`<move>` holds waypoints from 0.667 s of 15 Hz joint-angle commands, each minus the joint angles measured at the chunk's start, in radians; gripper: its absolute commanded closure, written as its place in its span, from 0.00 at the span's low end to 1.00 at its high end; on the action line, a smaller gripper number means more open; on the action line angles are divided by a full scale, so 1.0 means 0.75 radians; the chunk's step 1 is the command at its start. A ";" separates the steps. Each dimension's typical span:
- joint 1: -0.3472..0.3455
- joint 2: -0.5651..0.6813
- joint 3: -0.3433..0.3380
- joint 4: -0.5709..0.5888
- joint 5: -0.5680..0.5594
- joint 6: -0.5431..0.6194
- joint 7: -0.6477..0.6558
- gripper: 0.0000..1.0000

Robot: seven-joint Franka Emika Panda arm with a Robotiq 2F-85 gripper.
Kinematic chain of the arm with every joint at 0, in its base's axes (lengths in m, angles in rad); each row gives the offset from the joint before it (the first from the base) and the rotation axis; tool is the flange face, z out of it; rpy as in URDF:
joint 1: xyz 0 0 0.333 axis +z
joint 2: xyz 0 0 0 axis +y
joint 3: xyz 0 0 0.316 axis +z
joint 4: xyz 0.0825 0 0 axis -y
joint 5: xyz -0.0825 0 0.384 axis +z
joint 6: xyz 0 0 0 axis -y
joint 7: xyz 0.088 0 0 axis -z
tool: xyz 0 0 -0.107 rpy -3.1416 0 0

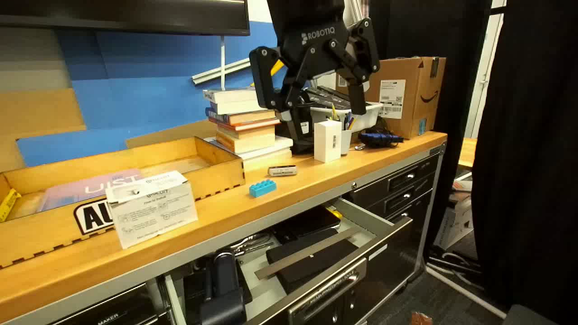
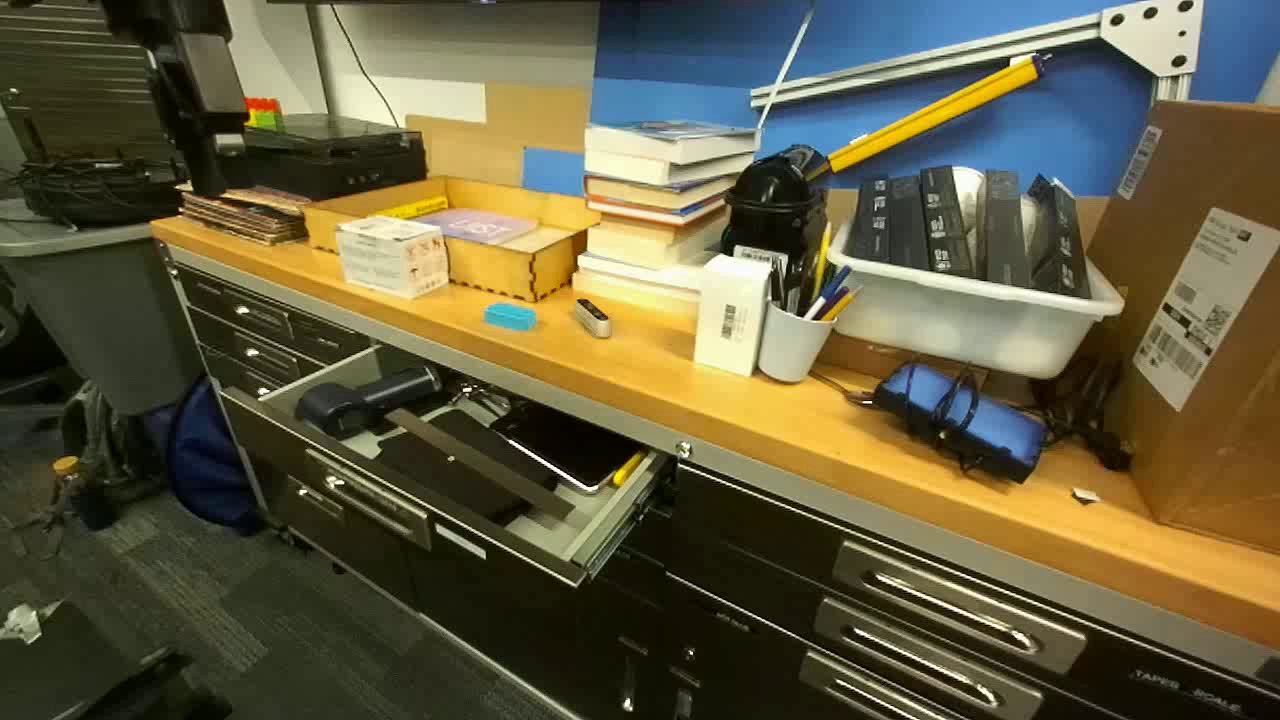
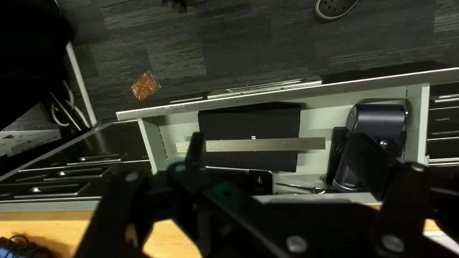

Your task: Put the blue block in the drawer, then close it

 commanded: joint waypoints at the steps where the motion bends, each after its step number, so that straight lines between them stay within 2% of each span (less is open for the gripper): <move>1: 0.050 0.009 -0.041 0.006 -0.016 -0.003 0.016 0.00; 10: 0.050 0.005 -0.040 0.015 -0.016 -0.003 0.016 0.00</move>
